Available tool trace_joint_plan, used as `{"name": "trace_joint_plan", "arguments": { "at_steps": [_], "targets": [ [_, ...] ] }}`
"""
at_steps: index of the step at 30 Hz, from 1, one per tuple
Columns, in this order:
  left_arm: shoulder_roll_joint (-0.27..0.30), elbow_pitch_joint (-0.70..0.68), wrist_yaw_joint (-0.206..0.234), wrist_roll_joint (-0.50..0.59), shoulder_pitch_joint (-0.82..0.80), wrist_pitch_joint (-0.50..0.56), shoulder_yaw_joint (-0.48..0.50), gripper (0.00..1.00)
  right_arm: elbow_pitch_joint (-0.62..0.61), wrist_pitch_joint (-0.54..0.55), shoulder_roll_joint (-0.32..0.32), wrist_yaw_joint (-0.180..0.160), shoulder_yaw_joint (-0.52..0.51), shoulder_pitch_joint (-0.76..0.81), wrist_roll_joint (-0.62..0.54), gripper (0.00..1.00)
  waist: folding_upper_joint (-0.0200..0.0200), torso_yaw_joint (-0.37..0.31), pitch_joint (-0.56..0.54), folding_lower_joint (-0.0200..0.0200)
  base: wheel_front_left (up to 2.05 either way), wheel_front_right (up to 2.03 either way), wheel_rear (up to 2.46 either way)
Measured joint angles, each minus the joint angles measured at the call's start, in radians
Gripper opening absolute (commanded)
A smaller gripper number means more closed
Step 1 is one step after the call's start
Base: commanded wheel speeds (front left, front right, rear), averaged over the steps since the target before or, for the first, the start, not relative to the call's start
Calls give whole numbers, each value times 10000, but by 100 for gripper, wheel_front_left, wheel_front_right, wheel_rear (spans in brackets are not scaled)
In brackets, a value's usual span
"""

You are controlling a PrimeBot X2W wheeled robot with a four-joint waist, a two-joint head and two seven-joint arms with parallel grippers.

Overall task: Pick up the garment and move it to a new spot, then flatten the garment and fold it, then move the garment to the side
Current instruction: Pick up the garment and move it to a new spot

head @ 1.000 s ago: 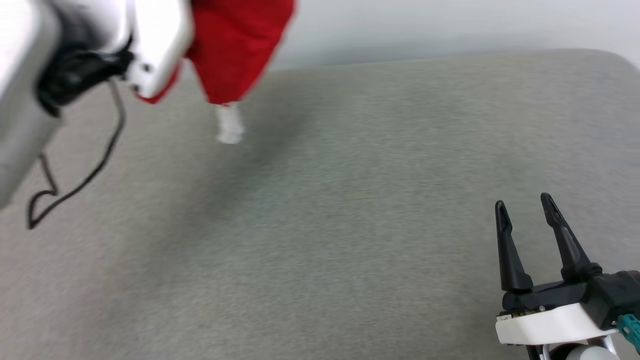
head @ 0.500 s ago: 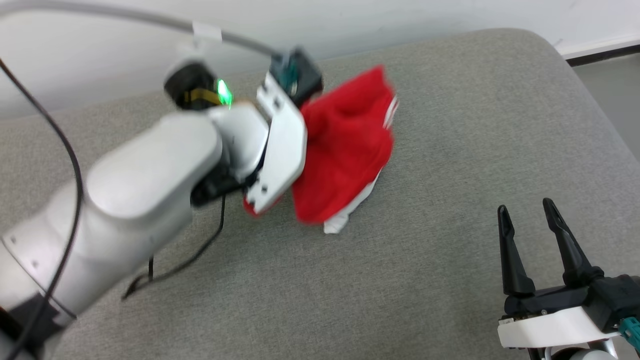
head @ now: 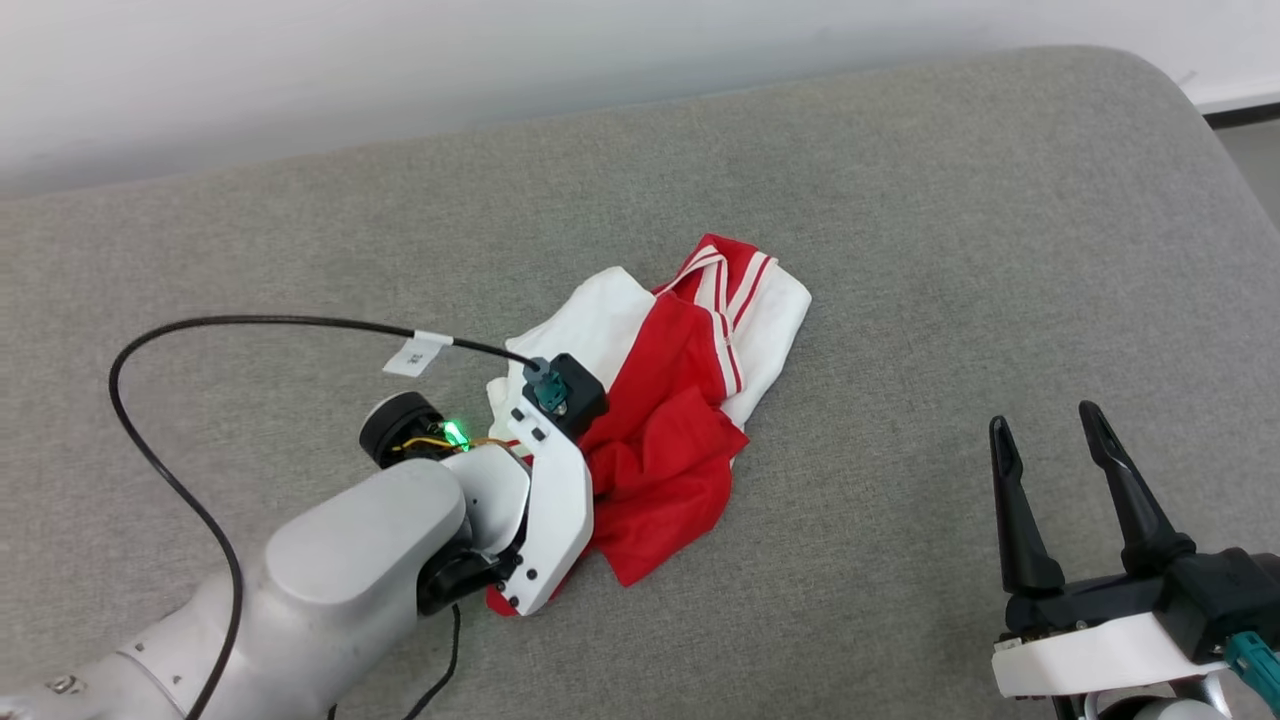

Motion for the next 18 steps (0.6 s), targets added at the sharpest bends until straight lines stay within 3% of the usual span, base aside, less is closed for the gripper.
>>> {"name": "trace_joint_plan", "arguments": {
  "at_steps": [1,2,5,8,13,18],
  "targets": [
    [-65,102,2,8,49,-209,13,31,23,0,0,0,-4,3,-29,100,0,31,-54,0,0,0,0],
    [-96,190,25,102,77,-514,36,100,48,-2,0,-2,4,18,-29,100,0,62,-125,0,0,0,0],
    [-167,359,267,608,158,-1630,111,100,119,-2,0,0,38,151,-92,100,0,152,-403,0,0,0,0],
    [-341,245,826,1011,174,-3223,533,100,180,-2,0,0,52,401,-121,100,0,257,-779,0,0,0,0],
    [-376,-148,2332,1883,574,-5455,965,100,265,-2,-2,-2,-29,831,-203,100,0,492,-1440,0,0,0,0],
    [-148,-525,3908,2360,1386,-6715,1450,100,270,-2,-2,-2,-113,1066,-282,100,0,820,-1911,-1,0,0,0]
  ]
}}
